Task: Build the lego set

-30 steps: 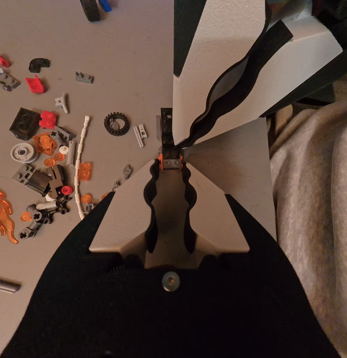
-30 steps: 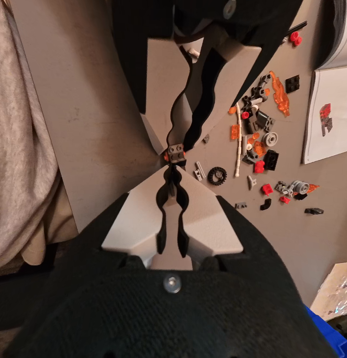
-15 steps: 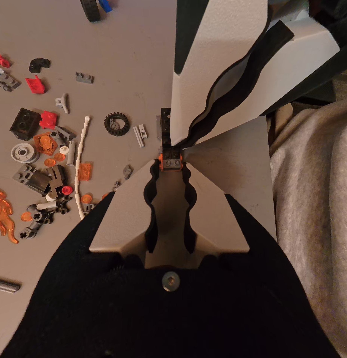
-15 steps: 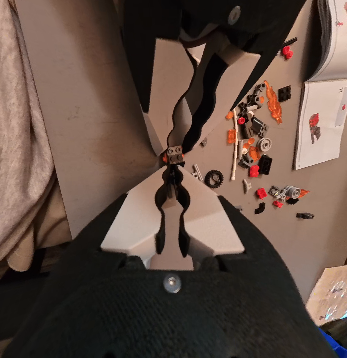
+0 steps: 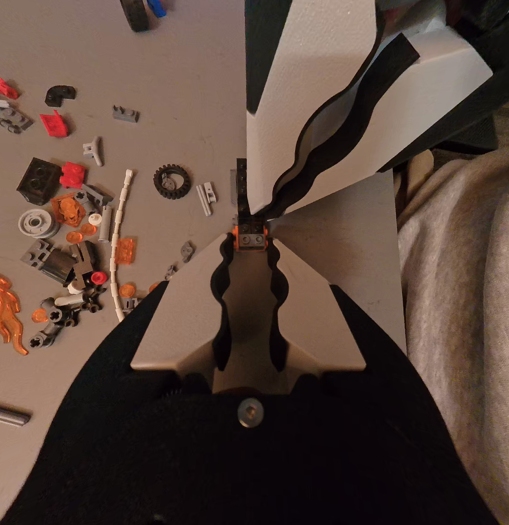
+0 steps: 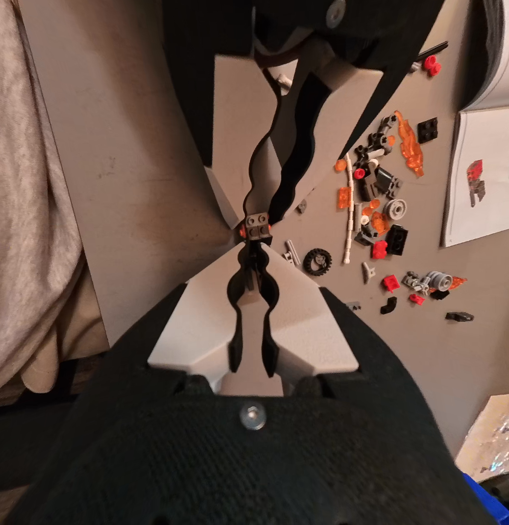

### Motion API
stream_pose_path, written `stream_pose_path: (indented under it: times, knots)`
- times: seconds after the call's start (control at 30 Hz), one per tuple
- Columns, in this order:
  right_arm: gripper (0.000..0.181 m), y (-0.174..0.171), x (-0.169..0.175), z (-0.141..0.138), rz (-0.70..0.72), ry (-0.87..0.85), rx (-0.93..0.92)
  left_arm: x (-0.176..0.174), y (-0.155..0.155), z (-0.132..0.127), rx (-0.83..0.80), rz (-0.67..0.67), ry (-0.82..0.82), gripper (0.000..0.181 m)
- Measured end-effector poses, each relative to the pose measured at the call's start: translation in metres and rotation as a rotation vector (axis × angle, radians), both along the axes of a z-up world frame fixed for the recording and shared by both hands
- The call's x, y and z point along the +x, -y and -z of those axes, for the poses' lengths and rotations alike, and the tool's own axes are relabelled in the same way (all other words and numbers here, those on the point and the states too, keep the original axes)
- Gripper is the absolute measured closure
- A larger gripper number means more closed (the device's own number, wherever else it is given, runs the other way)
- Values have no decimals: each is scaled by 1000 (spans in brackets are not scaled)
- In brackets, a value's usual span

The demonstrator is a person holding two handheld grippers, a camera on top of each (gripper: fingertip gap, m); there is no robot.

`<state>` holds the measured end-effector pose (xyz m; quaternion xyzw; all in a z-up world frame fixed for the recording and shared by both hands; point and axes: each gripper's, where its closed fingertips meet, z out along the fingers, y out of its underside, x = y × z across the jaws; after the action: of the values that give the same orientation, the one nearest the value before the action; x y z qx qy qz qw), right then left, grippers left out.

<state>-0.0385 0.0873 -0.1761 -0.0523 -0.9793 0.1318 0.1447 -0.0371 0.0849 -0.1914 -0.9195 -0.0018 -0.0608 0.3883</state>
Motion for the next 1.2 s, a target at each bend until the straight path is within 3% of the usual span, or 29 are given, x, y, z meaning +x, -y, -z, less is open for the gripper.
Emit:
stream_pose_path:
  times: [0.43, 0.7, 0.8, 1.2]
  knots:
    - [181, -1, 2, -1, 18, 2, -44, 0, 0, 0, 0, -2, -11, 158]
    - [164, 3, -2, -9, 36, 16, -119, 0, 0, 0, 0, -1, -12, 158]
    - [171, 4, -3, -4, 17, 14, -114, 1, 0, -1, 0, -1, -9, 158]
    - [171, 5, -4, -5, 0, 2, -88, 0, 1, -1, 1, -3, 2, 158]
